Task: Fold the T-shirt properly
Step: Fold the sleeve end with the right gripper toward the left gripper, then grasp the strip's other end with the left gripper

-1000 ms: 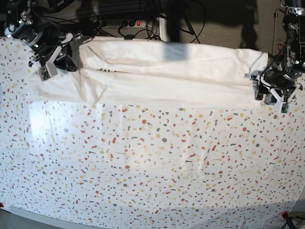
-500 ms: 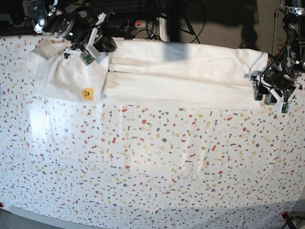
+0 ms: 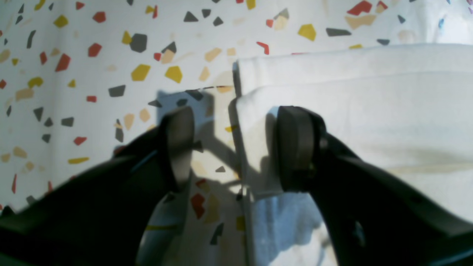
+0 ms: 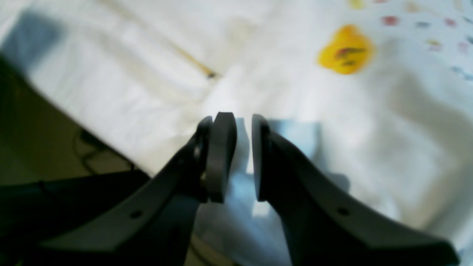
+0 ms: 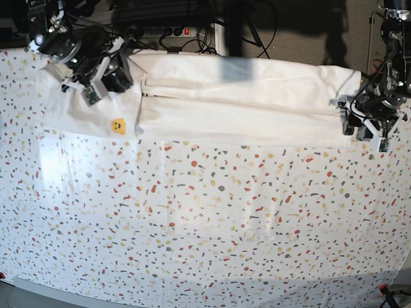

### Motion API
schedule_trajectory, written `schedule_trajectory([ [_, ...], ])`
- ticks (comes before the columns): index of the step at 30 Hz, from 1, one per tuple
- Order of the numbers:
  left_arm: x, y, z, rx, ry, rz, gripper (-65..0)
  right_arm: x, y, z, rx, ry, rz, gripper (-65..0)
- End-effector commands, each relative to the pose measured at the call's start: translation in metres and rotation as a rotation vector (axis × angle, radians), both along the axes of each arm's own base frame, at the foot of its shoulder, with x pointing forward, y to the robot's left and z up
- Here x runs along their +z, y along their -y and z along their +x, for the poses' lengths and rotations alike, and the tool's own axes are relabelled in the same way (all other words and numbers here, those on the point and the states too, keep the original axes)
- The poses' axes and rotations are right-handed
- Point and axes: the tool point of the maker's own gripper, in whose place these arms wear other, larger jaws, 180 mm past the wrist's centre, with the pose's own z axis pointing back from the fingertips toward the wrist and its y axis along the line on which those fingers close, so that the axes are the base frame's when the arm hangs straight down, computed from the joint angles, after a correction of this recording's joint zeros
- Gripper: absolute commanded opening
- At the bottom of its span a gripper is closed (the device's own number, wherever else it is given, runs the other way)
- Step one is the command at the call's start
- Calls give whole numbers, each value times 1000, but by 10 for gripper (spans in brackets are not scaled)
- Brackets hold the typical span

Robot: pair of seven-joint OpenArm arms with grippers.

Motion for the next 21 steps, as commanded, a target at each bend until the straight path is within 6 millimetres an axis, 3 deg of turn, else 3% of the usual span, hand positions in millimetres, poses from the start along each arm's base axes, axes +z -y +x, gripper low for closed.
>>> schedule_trajectory([
  [1,16,-5,10,-1,52,9,-304,17,5,9,-16,53,27,-528],
  [4,16,-5,10,-1,52,9,-305,33,27,19,-93,93,53,-528],
  [7,16,-5,10,-1,52,9,-305,33,46,21,-140,94,23,-528],
  [14,15,-5,10,-1,51,10,-305,-16,83,10,-266,-44,9,-528],
  [21,10,-6,5,0,9,16,-305,-34,117,40,-375,-54,26,-528],
])
